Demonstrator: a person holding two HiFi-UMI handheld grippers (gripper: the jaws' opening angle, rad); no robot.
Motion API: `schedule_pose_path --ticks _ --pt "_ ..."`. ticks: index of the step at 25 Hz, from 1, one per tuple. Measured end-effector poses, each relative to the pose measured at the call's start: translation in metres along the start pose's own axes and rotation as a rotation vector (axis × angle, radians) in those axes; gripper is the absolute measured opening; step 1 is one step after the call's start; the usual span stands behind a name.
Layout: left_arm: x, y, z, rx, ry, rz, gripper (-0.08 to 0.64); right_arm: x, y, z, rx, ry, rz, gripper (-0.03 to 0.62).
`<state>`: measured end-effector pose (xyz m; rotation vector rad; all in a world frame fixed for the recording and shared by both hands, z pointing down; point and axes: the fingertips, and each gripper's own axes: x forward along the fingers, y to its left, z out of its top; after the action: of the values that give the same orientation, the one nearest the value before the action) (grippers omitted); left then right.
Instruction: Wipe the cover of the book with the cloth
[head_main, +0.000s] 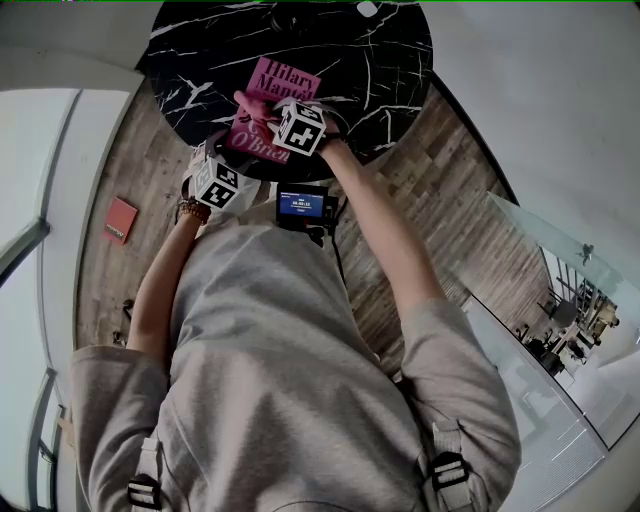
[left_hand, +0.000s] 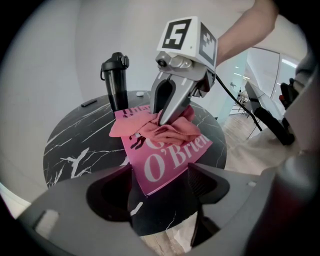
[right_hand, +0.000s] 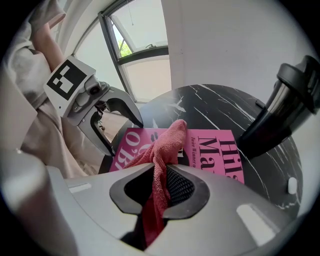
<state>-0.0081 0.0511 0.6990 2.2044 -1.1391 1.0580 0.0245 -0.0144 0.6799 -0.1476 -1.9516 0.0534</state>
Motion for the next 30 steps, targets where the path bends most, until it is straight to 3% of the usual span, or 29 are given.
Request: schedule_pose_path --ticks 30 --pt "0.000 -0.001 -0.001 -0.018 0.003 0.003 0.353 0.009 0.052 0.005 -0.066 0.001 0.094 0.074"
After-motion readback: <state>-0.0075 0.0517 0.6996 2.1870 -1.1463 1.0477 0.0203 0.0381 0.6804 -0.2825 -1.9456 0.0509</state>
